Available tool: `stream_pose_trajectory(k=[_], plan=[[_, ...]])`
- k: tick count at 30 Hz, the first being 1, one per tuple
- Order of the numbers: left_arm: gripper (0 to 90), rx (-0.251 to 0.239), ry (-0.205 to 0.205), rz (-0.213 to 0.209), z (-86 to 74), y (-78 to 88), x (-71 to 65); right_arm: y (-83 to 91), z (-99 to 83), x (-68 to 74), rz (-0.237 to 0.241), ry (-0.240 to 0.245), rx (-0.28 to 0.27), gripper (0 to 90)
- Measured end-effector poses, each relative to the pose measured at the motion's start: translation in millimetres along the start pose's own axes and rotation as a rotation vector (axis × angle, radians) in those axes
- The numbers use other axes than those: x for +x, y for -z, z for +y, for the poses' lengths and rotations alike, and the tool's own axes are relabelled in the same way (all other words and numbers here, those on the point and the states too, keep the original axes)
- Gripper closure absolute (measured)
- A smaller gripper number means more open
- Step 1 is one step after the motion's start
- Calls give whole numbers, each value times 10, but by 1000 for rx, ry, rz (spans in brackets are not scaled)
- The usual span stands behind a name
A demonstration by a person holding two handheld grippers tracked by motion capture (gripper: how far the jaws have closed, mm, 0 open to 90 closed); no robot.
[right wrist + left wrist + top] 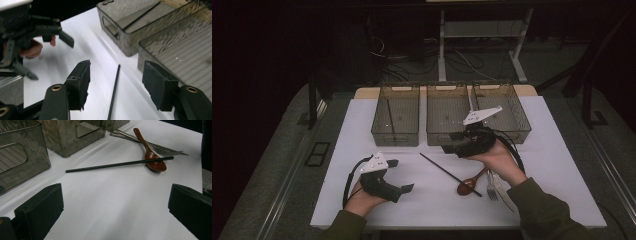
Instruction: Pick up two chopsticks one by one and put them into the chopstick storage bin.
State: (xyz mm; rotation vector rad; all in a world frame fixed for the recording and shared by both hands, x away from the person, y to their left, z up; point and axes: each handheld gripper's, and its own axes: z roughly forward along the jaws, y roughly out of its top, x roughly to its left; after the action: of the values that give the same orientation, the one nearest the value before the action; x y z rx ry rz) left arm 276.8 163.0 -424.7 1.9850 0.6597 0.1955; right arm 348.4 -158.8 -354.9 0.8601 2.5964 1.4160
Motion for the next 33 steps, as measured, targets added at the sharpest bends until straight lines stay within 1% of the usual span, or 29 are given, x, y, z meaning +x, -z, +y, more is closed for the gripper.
stream_pose_trajectory(k=[2, 7, 13, 19, 21, 23, 26, 27, 29, 30, 32, 33], plan=[[0, 0, 4, 0, -1, 0, -6, 35, -71, 18, 9, -1, 1, 381], [0, -4, -2, 1, 2, 6, -4, 111, -257, 59, 6, 1, 1, 384], [0, -9, 4, 7, 2, 21, -10, 218, -438, 90, 4, -5, 6, 390], [0, -8, 0, 16, 1, 24, -11, 270, -621, 90, -29, -25, 29, 437], [0, -6, 0, 18, 1, 23, -6, 274, -677, 89, -50, -21, 43, 463], [0, -5, -4, 23, -1, 22, -3, 275, -734, 77, -59, -29, 51, 502], [0, -10, -3, 34, -2, 25, -10, 260, -807, 61, -74, -43, 67, 538], [0, -12, 2, 37, -3, 27, -16, 250, -830, 60, -76, -47, 74, 544], [0, -7, -5, 39, -3, 30, -16, 213, -879, 66, -71, -61, 86, 572], [0, -5, -8, 39, -2, 28, -14, 186, -901, 76, -74, -59, 93, 582], [0, -6, -4, 42, -2, 23, -14, 143, -934, 96, -66, -58, 105, 597], [0, -7, -4, 43, -1, 23, -14, 129, -944, 107, -66, -56, 112, 618]])
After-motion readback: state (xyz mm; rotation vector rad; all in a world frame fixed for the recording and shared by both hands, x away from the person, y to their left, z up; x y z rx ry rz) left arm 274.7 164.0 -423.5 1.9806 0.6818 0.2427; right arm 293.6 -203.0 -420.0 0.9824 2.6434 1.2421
